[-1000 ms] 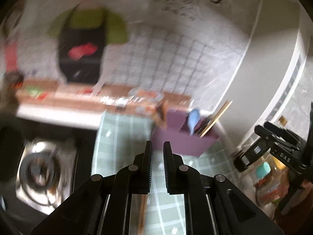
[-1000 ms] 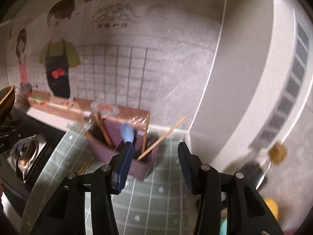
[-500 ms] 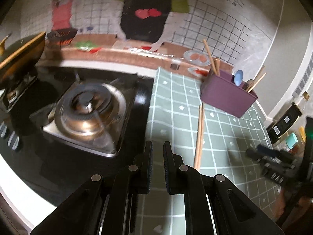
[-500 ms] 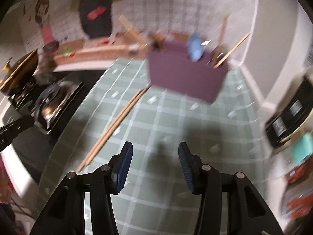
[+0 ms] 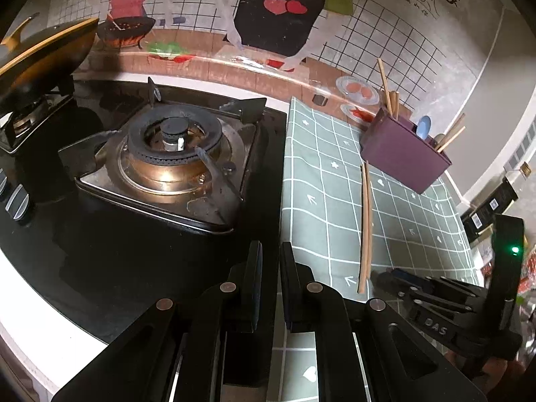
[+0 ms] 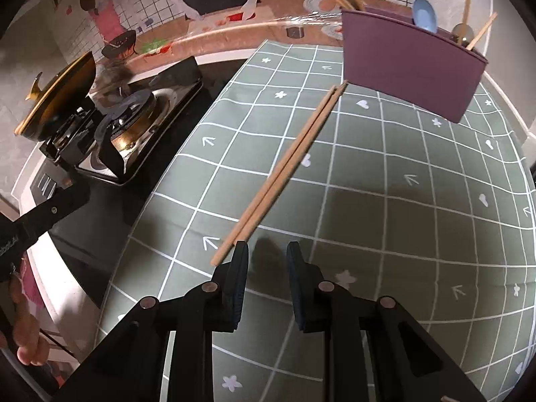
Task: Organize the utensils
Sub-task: 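Withdraw both open tools toward the last chopsticks on the mat, then close the right tool on a wooden chopstick on the mat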
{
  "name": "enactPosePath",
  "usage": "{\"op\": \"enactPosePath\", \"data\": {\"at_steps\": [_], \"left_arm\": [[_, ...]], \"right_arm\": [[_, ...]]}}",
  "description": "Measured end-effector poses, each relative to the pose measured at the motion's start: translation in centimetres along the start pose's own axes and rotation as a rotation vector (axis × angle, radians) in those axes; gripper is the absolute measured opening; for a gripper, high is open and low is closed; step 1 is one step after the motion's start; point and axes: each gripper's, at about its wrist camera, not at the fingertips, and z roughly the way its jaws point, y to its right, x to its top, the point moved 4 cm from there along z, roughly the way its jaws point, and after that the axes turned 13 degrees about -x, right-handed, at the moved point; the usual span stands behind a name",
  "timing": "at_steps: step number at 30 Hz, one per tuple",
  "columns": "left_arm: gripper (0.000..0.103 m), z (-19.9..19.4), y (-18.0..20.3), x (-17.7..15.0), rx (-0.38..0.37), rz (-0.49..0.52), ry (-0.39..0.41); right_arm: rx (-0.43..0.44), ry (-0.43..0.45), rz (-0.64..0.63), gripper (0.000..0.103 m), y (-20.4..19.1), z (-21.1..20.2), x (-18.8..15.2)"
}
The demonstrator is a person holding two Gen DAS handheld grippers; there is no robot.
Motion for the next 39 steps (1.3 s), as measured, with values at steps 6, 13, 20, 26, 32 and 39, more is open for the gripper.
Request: {"op": "enactPosePath", "data": {"at_steps": [6,13,20,26,32,39], "left_arm": [[0.012,-0.1,0.3,0.5,-0.028,0.012,-0.007],[0.012,0.3,0.6,0.7,-0.040,0.032,-0.026],[0.012,0.7,1.4,0.4,-0.056,0.058,-0.037],[0.012,0.7,1.8,0.4,-0.050,0.069,-0.021],[0.012,0.4,2.0,0.1,-0.033,0.080,0.008],[0.031,1.2,3.6,-1.4,-0.025,0.138,-0.020]], "right_arm": [[-0.009,-0.011,-0.012,0.023,-1.1,1.0,0.4],[-0.057,0.004,-0.025,0.023,-1.9,1.8,1.6],[-0.087,0.028,-0.016,0.021,-1.1,2.1,2.1],[-0.080,0.019,0.013,0.021,1.0,2.1,1.9],[-0.085,0.025,0.025,0.022,0.9,2.1,1.7],[-0.188,0.075,-0.038,0.009,-0.3,2.5,2.2]]}}
